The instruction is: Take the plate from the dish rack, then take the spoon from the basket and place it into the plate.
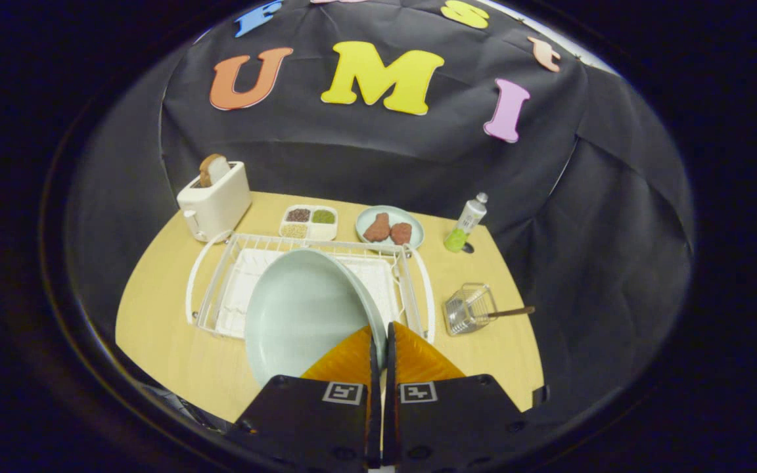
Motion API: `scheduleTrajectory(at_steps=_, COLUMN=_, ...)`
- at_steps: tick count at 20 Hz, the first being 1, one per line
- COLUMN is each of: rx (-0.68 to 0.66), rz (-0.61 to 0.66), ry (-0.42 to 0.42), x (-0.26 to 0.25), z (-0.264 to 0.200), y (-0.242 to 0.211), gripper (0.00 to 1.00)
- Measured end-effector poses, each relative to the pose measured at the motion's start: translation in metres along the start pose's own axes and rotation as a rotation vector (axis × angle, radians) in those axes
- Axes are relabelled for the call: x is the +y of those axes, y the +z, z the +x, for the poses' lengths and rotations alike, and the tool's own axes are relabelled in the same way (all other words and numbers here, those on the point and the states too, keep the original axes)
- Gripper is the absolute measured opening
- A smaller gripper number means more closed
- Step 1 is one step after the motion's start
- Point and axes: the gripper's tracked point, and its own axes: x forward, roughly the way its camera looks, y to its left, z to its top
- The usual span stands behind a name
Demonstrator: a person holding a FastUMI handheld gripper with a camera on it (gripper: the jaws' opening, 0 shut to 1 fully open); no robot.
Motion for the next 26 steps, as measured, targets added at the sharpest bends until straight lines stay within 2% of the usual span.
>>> scheduleTrajectory(at_steps=7, rx=0.121, rz=0.113, ry=0.183, x=-0.015, z=0.048, y=-0.097, gripper=0.07)
scheduleTrajectory(at_steps=11, rx=0.196, rz=0.222, ry=0.279, x=-0.02, z=0.083, y=-0.142, gripper=0.07)
scheduleTrajectory(at_steps=13, rx=0.212, rz=0.28, ry=0.284, x=-0.03, z=0.102, y=-0.153, gripper=0.07)
scheduleTrajectory(at_steps=16, rx=0.222, rz=0.286, ry=0.303, x=-0.038, z=0.121, y=-0.169, gripper=0.07)
scheduleTrajectory(at_steps=22, rx=0.229, rz=0.317, ry=0.366, x=-0.039, z=0.135, y=-0.178, gripper=0.07)
scheduleTrajectory(at_steps=26, rx=0.212, rz=0.283, ry=0.313, x=-0.049, z=0.139, y=-0.184, gripper=0.09)
